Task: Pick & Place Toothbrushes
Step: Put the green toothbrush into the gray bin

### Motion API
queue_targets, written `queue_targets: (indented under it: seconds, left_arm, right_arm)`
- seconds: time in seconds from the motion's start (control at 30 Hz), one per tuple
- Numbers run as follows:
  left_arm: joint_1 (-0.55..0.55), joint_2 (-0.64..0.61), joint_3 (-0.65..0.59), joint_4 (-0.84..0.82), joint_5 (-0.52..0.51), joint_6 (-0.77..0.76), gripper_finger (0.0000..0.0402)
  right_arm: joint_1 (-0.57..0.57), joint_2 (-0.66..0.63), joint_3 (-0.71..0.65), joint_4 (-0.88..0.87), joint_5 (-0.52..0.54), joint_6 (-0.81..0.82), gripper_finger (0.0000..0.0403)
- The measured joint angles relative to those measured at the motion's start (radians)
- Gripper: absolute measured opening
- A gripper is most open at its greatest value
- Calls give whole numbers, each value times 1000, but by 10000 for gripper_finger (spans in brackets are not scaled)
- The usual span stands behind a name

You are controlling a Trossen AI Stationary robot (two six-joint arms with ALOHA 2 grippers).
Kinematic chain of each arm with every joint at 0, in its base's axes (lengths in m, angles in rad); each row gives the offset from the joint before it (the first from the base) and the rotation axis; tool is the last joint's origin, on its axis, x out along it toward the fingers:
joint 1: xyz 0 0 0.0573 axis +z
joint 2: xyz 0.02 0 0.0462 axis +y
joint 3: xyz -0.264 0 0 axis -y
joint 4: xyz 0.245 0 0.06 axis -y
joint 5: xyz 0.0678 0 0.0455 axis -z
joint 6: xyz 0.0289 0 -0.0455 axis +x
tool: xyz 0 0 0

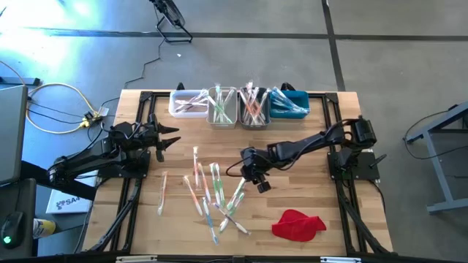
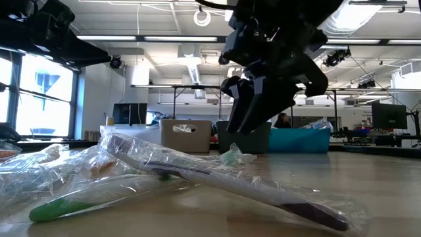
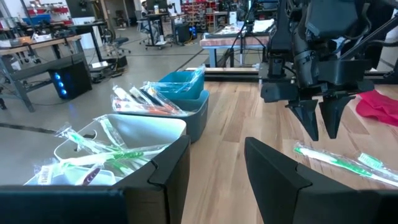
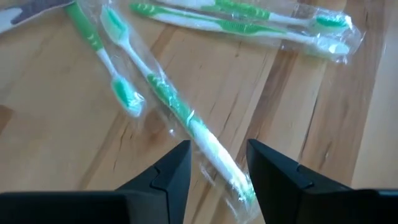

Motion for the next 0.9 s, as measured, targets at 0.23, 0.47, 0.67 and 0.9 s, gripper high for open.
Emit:
queue_targets:
  seconds: [0.23,0.47,0.67,0.9]
  left_arm:
    - [0,0,0,-3,-1,3,150]
    - [0,1,0,-5,-1,6,150]
    - [0,1,0,-5,0,6,150]
    - [0,1,0,-5,1,5,150]
  right_arm:
    - [0,78,-2,40,-8,0,148]
    - [-1,130,2,55,-13,0,148]
    - [0,131,3,51,-9,0,148]
    - [0,133,2,57,-5,45,148]
